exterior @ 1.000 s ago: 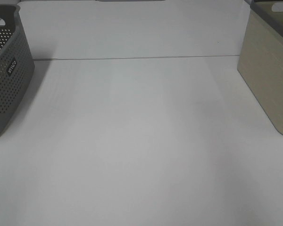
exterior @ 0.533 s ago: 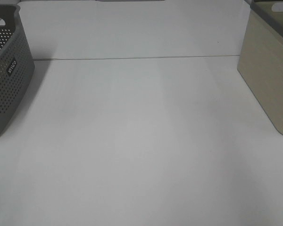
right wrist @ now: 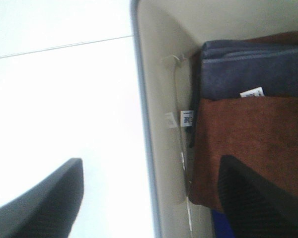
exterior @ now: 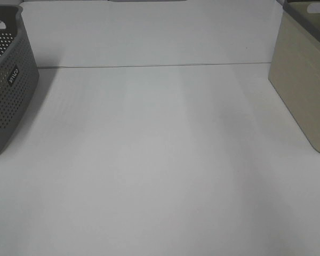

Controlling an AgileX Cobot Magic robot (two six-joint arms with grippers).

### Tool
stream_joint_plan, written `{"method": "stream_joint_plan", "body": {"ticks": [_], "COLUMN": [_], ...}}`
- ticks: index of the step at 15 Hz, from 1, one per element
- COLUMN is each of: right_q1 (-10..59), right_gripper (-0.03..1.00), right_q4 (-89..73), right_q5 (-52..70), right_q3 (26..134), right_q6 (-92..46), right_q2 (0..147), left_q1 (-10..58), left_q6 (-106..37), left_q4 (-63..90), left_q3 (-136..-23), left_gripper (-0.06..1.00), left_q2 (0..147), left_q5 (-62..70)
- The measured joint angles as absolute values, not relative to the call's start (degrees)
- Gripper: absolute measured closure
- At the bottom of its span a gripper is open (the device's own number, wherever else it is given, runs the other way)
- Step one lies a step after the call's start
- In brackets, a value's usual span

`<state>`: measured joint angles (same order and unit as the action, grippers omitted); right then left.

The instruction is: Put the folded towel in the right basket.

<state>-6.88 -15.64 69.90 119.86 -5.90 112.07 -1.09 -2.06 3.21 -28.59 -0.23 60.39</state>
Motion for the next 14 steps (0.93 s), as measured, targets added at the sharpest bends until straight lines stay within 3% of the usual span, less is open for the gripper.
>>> {"method": "stream_joint_plan", "body": {"ticks": [3, 8, 14], "right_q1": [-0.23, 4.18, 4.18], "right_gripper": [0.21, 0.21, 0.21], "right_q4": [-12.43, -11.23, -11.12], "right_q5": [70.02, 69.96, 69.90], "right_q3": [119.86, 116.31, 84.40], "right_q6": [-3.90, -1.32, -0.92], "right_q2": [109.38, 101.01, 75.00], "left_q1": [-1.09, -1.09, -1.09], "left_q6": [-2.06, -2.06, -2.06], "left_q4": [3.21, 3.21, 3.21], "left_q3": [-28.59, -28.59, -28.59], "left_gripper": [-0.03, -0.03, -0.03], "left_q2": [-0.23, -0.23, -0.23], "left_q5": [60.39, 60.39, 60.39]}}
